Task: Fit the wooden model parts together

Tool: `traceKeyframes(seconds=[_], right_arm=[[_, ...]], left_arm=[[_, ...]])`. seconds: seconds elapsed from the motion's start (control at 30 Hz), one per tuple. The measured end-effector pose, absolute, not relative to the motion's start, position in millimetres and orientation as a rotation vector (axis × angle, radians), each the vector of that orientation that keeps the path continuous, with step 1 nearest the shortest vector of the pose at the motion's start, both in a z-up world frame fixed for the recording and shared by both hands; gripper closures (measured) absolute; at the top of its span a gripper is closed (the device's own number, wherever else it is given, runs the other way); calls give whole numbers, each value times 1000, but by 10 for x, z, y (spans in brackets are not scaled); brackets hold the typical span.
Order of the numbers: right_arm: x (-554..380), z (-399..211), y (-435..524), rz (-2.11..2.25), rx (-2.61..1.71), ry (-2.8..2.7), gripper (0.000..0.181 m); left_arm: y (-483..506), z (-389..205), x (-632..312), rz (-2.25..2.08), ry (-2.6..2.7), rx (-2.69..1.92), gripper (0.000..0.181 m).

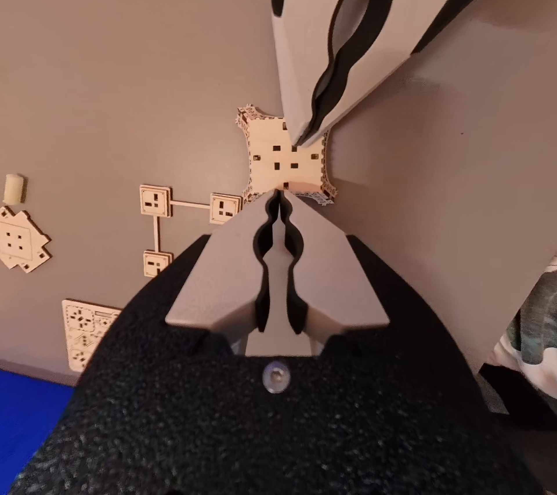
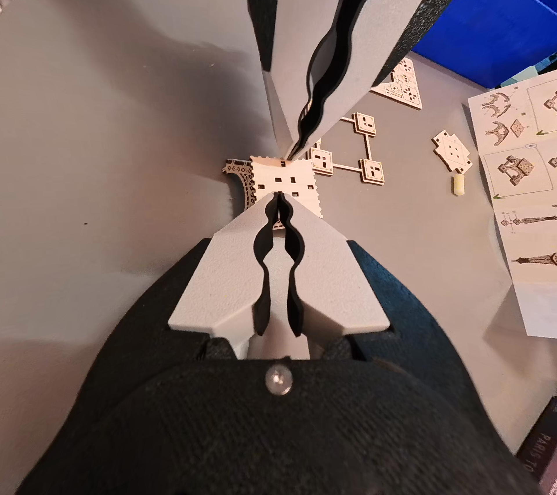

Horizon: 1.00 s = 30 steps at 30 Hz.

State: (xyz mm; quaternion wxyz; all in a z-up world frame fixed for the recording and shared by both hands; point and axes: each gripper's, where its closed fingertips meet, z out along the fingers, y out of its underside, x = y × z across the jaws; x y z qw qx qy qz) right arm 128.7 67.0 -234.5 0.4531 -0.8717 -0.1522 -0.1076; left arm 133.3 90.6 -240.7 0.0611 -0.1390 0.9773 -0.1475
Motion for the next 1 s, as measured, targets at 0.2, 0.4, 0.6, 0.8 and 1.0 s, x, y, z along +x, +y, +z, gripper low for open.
traceKeyframes(seconds=[0.2,0.4,0.6,0.8,1.0], right_arm=[[1286,-2344,669,-250,-2144,-362,181],[1283,-2339,684,-251,-2144,-354,181],[1283,-2339,684,-235,-2142,-337,181],[1280,-2339,686,-220,-2135,-330,181],[1283,-2336,687,-197,-2127,-301,181]], left_arm=[[906,-2417,1335,-439,2982,-428,181],[765,-2209,1498,-679,2920,-462,181],[801,-2393,1551,-546,2966,-418,181],[784,-2399,1528,-522,2991,-384,181],[783,-2398,1530,-564,2992,-425,181]])
